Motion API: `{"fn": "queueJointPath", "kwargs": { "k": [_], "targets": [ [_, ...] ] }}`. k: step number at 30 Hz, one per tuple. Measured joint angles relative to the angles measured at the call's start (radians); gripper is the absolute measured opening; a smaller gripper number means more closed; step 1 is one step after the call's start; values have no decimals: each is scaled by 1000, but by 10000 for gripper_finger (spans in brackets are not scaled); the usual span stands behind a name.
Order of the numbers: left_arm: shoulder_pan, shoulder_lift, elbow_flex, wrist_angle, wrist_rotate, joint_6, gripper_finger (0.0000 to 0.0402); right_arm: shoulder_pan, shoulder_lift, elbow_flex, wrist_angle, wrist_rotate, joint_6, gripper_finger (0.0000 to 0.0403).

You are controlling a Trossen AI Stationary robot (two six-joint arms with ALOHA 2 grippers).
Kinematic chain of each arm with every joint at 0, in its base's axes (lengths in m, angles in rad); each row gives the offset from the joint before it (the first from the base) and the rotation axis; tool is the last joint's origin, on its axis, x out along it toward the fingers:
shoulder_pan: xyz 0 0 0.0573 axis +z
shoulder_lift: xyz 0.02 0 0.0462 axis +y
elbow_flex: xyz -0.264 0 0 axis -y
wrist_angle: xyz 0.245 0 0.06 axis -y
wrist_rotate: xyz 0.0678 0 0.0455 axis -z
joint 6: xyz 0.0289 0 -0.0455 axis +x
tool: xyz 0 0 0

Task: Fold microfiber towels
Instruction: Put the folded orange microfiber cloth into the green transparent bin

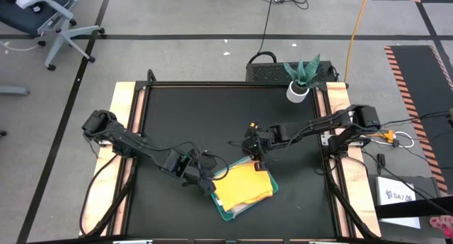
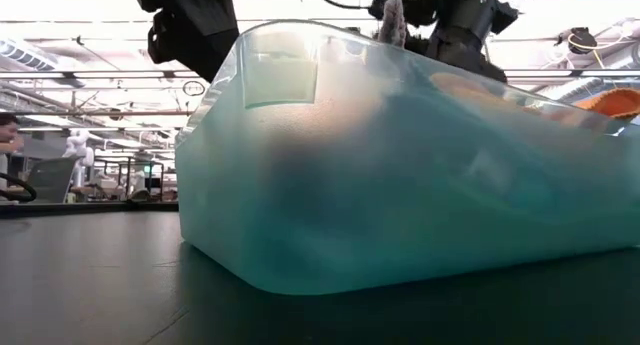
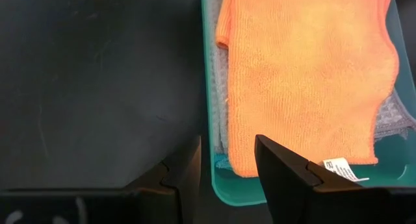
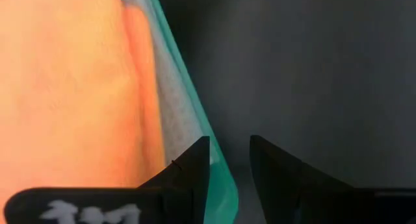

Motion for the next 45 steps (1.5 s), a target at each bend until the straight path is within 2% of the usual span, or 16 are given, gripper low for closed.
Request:
{"fn": "queueJointPath", "kwargs": {
  "k": [6, 9, 14, 17, 25, 31, 45],
  "targets": [
    [-1, 0, 0, 1, 0, 0, 145, 4, 19, -26, 1, 4, -3, 100],
    [-1, 0, 0, 1, 0, 5, 145, 2, 20, -30, 1, 47, 11, 93],
    [-1, 0, 0, 1, 0, 8, 145, -37, 20, -29, 21, 157, 46, 42],
    [-1, 0, 0, 1, 0, 8, 145, -83, 19, -29, 24, 153, 87, 13],
    [-2, 0, 0, 1, 0, 8, 145, -181, 19, -29, 26, 191, 165, 11],
    [-2, 0, 0, 1, 0, 19, 145, -190, 19, -28, 15, 185, 164, 11],
    [-2, 0, 0, 1, 1, 53, 145, -189, 5, -28, 10, 139, 169, 54]
  ]
}}
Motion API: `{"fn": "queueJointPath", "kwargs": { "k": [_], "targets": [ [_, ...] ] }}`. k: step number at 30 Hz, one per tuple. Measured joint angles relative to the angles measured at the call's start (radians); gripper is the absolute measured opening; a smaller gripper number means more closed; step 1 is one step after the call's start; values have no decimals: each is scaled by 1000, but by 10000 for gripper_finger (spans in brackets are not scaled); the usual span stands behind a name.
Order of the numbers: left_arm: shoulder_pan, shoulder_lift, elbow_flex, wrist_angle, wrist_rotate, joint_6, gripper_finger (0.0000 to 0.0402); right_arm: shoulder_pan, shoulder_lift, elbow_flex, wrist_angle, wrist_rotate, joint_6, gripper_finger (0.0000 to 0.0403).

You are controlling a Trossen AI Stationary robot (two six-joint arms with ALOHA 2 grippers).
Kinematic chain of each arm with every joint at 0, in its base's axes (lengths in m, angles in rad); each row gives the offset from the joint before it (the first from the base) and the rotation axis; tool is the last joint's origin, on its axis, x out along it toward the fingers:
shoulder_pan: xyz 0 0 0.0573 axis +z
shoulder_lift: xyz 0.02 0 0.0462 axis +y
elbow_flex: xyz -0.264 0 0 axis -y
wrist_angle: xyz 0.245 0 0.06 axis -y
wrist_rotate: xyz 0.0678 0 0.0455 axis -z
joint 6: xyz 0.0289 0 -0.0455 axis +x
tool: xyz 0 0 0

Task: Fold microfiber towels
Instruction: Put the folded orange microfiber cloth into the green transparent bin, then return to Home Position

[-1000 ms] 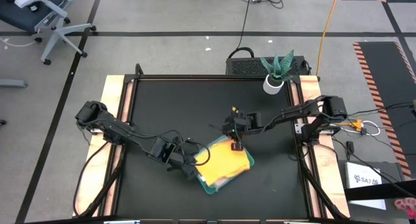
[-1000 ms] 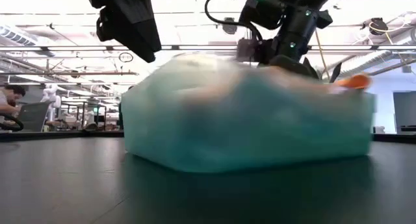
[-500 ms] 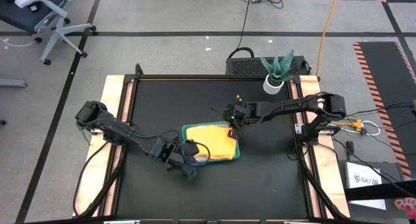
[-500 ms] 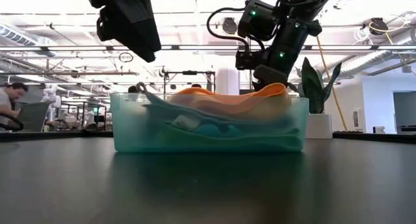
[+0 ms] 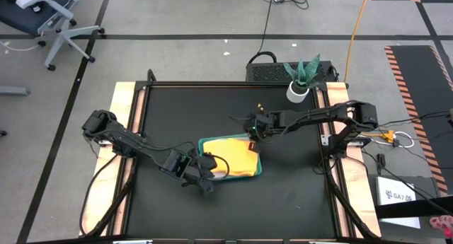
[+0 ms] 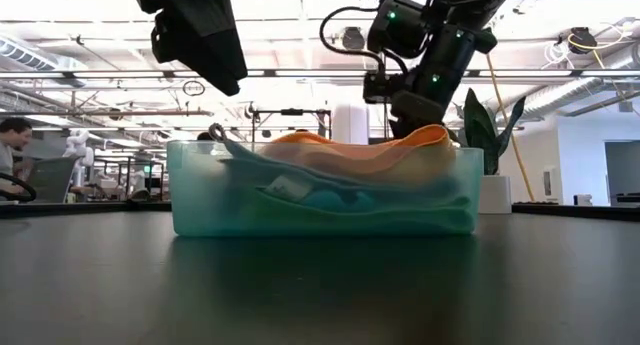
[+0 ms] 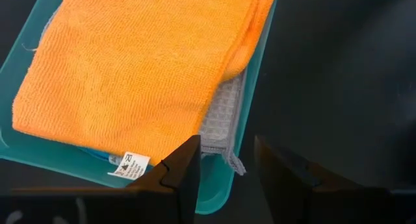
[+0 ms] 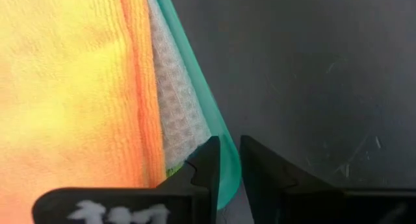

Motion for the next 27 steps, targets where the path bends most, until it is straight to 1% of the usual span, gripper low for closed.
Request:
{"fn": "queueJointPath", "kwargs": {
  "k": [4, 10, 13, 17, 20, 22, 24, 27],
  "targets": [
    [0, 0, 0, -1, 0, 0, 145, 0, -33, 0, 8, -4, 23, 63],
    [2, 0, 0, -14, -1, 3, 145, 0, -132, 0, 18, -5, 72, 83],
    [2, 0, 0, -54, -22, -20, 145, 9, -183, 0, 21, -44, 96, 88],
    [9, 0, 0, -178, -124, -122, 145, 36, -216, 0, 27, -60, 98, 84],
    [29, 0, 0, -282, -150, -226, 145, 48, -222, 0, 41, -59, 117, 78],
    [42, 0, 0, -359, -133, -312, 145, 53, -222, 0, 41, -59, 129, 76],
    [49, 0, 0, -435, -74, -390, 145, 56, -222, 0, 40, -59, 133, 74],
    [51, 0, -18, -451, -13, -430, 145, 56, -222, 0, 40, -59, 149, 73]
  ]
}}
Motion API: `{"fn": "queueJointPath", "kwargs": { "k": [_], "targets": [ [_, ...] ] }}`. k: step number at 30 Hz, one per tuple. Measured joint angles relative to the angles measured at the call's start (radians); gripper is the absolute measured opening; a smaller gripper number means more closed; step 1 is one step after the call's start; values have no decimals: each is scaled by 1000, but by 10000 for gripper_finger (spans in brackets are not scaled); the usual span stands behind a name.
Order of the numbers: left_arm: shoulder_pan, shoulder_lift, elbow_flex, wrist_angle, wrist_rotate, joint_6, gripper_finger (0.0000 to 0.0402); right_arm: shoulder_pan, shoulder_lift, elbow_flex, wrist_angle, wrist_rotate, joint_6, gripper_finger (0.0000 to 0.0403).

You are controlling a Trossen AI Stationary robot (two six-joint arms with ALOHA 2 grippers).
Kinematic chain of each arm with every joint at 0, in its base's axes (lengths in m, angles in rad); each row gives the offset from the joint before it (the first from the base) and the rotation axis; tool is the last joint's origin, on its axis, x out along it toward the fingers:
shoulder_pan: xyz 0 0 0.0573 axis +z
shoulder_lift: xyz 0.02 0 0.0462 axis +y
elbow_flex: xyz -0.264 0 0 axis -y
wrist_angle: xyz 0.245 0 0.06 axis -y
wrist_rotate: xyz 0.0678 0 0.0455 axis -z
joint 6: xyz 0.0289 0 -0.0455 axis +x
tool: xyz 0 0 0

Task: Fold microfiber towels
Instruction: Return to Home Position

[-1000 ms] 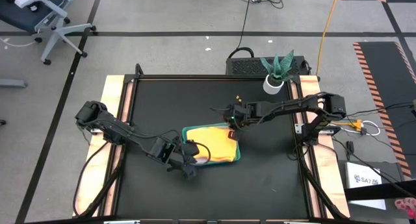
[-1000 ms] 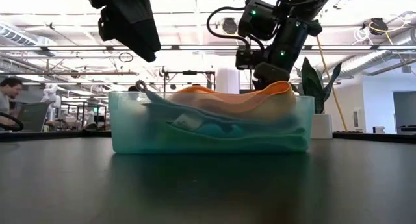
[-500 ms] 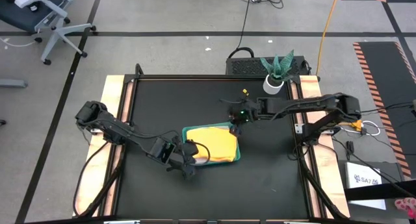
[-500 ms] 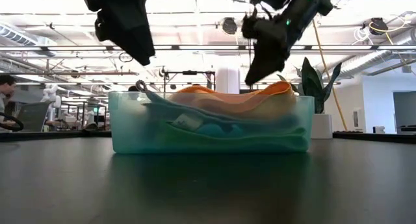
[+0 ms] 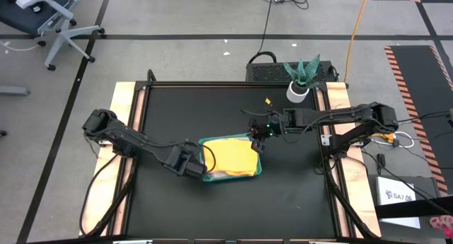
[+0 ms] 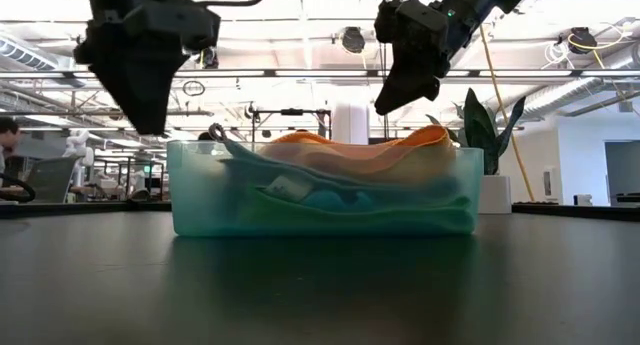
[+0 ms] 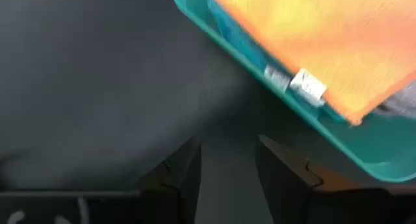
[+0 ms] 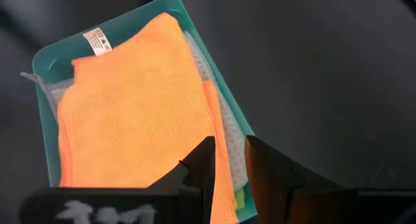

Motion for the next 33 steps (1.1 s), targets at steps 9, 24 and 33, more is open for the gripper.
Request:
{"fn": "queueJointPath", "kwargs": {
  "k": [9, 24, 33],
  "targets": [
    [14, 0, -122, 219, 57, -7, 145, 0, 0, 0, 0, 1, 1, 73],
    [120, 0, -143, 326, 9, 121, 145, 0, 0, 0, -1, 1, 1, 72],
    [77, -130, -143, 164, -140, 62, 145, 15, -59, 0, -20, 1, 1, 6]
  ]
}}
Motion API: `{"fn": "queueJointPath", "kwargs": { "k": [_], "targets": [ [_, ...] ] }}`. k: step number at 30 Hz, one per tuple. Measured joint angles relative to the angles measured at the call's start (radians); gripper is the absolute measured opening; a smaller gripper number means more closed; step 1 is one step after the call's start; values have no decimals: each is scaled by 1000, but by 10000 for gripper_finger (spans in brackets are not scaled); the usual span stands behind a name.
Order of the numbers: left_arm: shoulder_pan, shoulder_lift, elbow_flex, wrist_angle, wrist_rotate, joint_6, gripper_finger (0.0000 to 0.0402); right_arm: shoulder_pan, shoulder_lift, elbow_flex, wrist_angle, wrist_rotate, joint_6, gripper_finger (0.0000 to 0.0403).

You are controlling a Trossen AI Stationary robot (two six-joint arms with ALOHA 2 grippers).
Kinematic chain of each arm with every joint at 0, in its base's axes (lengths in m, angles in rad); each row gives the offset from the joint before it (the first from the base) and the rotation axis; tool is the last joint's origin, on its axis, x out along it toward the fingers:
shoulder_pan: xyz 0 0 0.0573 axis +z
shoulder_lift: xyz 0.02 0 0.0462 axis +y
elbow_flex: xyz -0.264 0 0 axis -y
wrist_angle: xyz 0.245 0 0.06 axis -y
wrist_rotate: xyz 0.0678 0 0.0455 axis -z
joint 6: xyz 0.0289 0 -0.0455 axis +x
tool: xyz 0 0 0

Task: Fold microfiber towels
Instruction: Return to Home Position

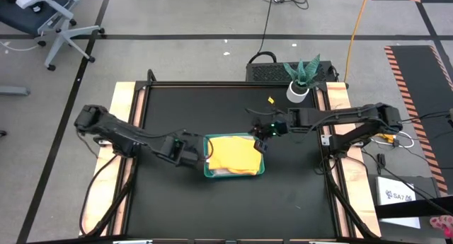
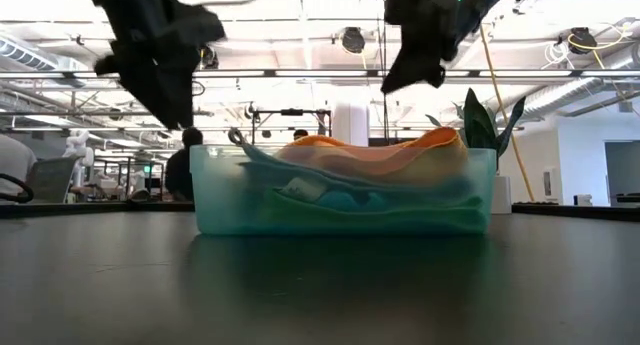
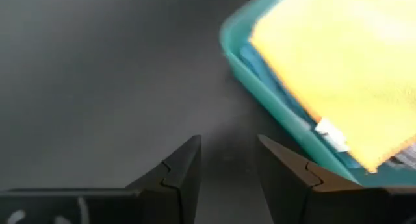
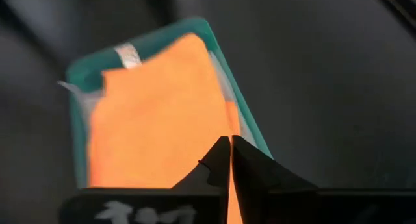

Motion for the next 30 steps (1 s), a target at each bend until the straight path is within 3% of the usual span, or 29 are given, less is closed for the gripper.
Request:
{"fn": "queueJointPath", "kwargs": {
  "k": [4, 10, 15, 21, 26, 30],
  "targets": [
    [-46, -103, 0, -81, -107, -48, 131, 31, -87, 0, -1, 30, 0, 1],
    [-156, -161, -1, -91, -283, -55, 68, 112, -254, 0, -16, 135, -7, 0],
    [-232, -140, -2, -38, -310, -81, 9, 200, -354, -11, -6, 181, 37, 0],
    [-297, -51, -3, 5, -292, -168, 3, 321, -371, -116, 13, 214, 149, 0],
    [-349, 24, -3, -56, -295, -274, 3, 427, -383, -264, 225, 214, 200, 0],
    [-377, 11, -3, -163, -366, -358, 4, 468, -442, -331, 341, 265, 156, 0]
  ]
}}
